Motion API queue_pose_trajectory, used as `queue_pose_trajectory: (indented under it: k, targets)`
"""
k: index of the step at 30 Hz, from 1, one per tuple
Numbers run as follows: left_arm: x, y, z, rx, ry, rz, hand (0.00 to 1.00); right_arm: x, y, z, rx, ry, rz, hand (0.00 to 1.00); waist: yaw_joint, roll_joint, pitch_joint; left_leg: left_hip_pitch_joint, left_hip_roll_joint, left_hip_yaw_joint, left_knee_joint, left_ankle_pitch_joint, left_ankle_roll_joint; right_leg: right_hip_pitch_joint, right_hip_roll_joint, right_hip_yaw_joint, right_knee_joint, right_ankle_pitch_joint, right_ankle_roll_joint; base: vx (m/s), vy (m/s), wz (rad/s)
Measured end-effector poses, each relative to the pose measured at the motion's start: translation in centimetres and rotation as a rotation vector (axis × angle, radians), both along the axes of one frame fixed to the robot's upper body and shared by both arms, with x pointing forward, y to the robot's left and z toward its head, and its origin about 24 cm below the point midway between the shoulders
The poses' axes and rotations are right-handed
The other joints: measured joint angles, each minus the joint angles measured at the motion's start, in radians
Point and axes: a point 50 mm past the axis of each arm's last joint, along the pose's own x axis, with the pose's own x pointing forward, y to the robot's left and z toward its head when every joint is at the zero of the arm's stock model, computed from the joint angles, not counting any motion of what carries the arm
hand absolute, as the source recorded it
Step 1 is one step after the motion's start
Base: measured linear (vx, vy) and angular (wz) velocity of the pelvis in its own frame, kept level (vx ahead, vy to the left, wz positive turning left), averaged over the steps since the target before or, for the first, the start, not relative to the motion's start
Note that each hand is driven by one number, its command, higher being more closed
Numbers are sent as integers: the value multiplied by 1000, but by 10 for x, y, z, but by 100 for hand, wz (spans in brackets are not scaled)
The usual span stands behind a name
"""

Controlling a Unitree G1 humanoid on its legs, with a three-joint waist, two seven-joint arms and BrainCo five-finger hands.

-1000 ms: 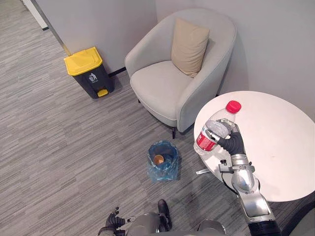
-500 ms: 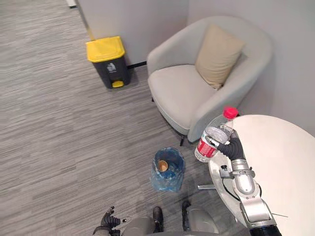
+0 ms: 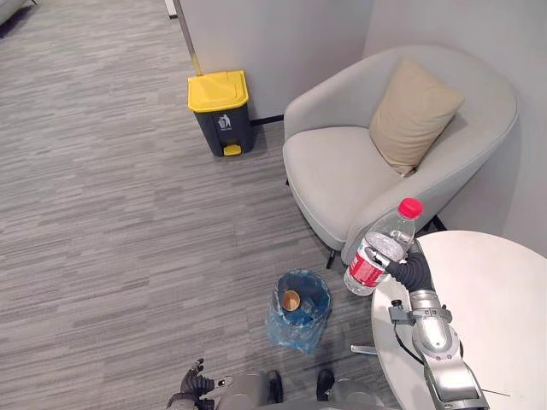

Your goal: Gather rubbish on tea table into small bin, then transfer packed bag to large trash can.

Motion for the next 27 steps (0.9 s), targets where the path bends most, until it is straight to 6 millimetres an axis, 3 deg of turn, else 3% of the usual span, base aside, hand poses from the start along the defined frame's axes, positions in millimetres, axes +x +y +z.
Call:
queue_pose_trajectory:
  k: [10,13,19,23,27]
  targets:
    - [-5,0,-3,-1,25,4,0,0,16,-5,-22,39,114,100,-6,10,-2,-14,5,74,-62,15,-10,-85,14,96,5,17,16,-50,-5,-29]
    - [-2,1,-2,2,16,2,0,10,18,-4,-67,39,160,100,-4,9,0,-51,4,80,-56,19,-4,-128,13,103,8,27,10,53,21,-7]
    - [43,1,11,10,-106,-26,0,48,41,18,-175,-37,312,100,23,16,108,-212,1,69,43,27,12,-293,5,110,106,32,1,-20,12,0]
    - [66,-1,22,0,-198,-20,0,68,45,41,-246,-107,343,100,31,13,174,-332,-3,51,133,10,34,-418,-14,86,234,-12,0,-106,-7,24]
    - [85,-4,32,-9,-267,-21,0,77,49,59,-319,-167,376,100,47,13,198,-449,-3,55,238,-22,44,-537,-30,84,358,-54,2,-148,5,9]
